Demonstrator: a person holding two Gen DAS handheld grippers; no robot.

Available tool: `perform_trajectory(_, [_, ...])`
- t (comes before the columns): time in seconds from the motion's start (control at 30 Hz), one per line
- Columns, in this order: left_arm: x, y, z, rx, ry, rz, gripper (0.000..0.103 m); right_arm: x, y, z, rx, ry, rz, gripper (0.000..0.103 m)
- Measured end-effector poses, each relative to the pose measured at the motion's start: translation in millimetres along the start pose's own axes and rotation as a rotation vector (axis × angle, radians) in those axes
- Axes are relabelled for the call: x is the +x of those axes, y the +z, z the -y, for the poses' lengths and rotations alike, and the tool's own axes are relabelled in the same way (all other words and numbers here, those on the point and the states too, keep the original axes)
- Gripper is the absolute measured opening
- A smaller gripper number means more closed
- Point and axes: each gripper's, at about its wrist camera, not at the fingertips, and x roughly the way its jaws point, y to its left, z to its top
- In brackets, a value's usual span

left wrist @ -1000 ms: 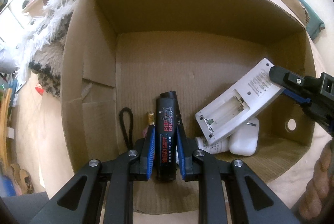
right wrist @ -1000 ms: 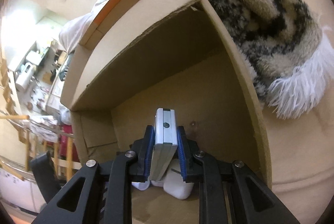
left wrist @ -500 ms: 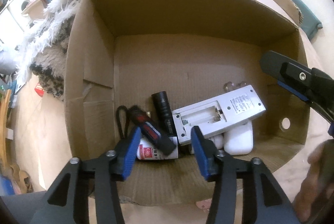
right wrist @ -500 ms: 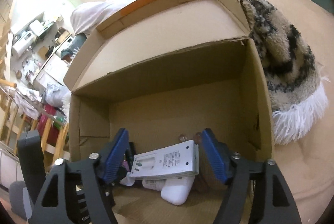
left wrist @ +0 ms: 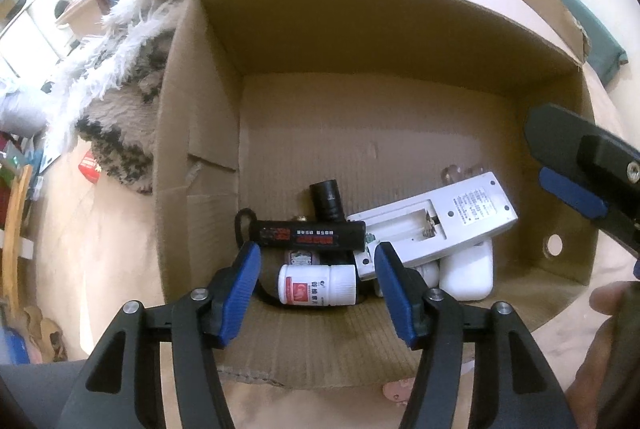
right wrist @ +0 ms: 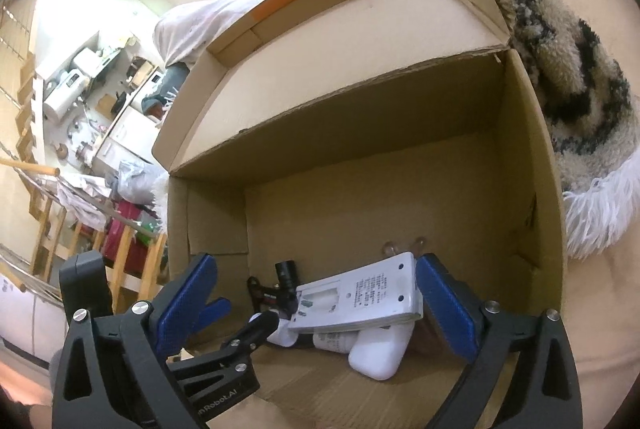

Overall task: Organize rigid objects
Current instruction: 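Withdraw both grippers from the box toward the remaining items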

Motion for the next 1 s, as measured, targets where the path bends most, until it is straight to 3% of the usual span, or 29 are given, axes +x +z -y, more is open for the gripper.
perform_trajectory(0.53, [-51.0,-13.0,-23.4,-0.031,-0.01,0.056,0.056,-53.5,-9.0,-8.4,-0.033,-0.01,0.117,0.103])
perform_trajectory(1.0, [-88.7,-41.7,-40.0,-0.097,-0.002,0.08,0.056,-82.5,-44.9,-5.1,-0.017,-0.045,0.08,0.103])
